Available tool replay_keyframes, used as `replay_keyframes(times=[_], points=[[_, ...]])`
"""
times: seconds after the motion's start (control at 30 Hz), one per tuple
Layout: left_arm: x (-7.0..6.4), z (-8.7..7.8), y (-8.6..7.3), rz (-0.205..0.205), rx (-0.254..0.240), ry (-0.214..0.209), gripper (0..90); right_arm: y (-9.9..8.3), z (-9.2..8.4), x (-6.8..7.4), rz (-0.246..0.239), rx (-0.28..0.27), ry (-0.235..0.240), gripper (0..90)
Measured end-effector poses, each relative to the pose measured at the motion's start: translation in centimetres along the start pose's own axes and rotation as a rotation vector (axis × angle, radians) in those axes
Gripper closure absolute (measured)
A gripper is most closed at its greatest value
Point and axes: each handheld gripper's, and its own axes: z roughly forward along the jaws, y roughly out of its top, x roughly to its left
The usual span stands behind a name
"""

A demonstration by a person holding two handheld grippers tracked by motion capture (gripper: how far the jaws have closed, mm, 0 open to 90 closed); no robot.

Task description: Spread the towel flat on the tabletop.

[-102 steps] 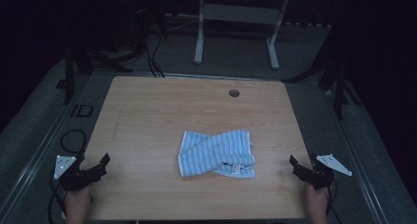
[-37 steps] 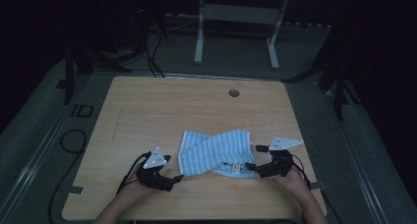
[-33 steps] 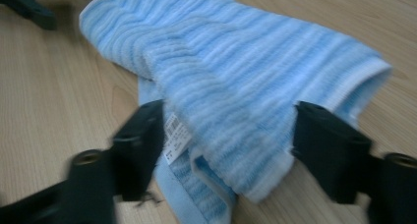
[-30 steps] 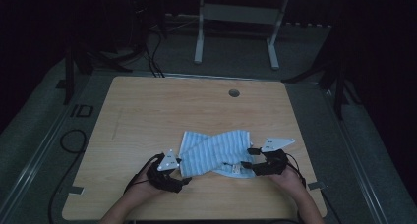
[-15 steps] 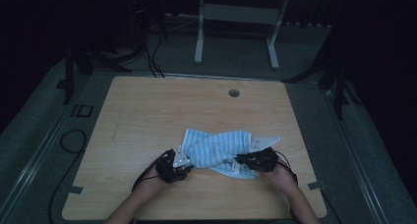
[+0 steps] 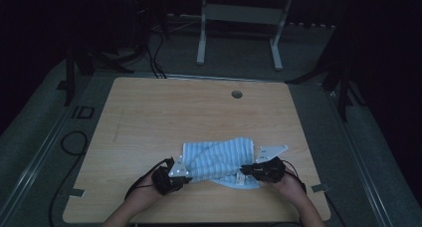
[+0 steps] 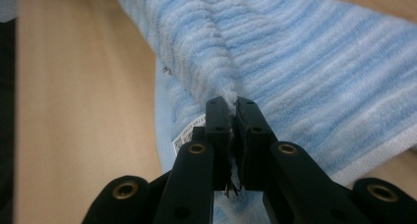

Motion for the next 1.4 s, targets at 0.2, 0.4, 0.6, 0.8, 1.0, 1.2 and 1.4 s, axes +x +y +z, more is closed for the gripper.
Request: replay_keyframes(times=[0.2, 0.4, 0.6, 0.8, 1.0, 1.2, 1.4], points=[[-1.5, -1.7, 0.5, 0.027, 0.014, -0.055, 86.7, -0.4, -0.9, 1.9, -0.034, 0.014, 0.022, 85.0], [1.0, -3.8, 2.6, -0.042, -0.06, 0.016, 86.5, 1.8, -2.0, 0.8, -0.058, -0.02, -0.005, 85.0], [5.4, -4.3, 4.6, -0.116, -0.111, 0.077, 85.8, 4.3, -2.0, -2.2, -0.026, -0.062, -0.02, 84.9], [10.4, -2.3, 5.2, -0.213, -0.046, 0.032, 85.4, 6.0, -0.3, -5.6, 0.048, -0.028, -0.026, 85.0], [12.8, 1.1, 5.3, -0.232, 0.06, 0.098, 83.2, 7.1, 3.0, -8.9, 0.125, 0.091, -0.072, 84.9], [14.8, 3.5, 4.7, -0.292, 0.078, 0.084, 80.1, 6.5, 5.7, -11.1, 0.204, 0.156, -0.081, 84.0], [15.3, 4.3, 4.0, -0.317, 0.074, 0.078, 79.5, 5.9, 6.7, -11.2, 0.223, 0.163, -0.071, 79.3]])
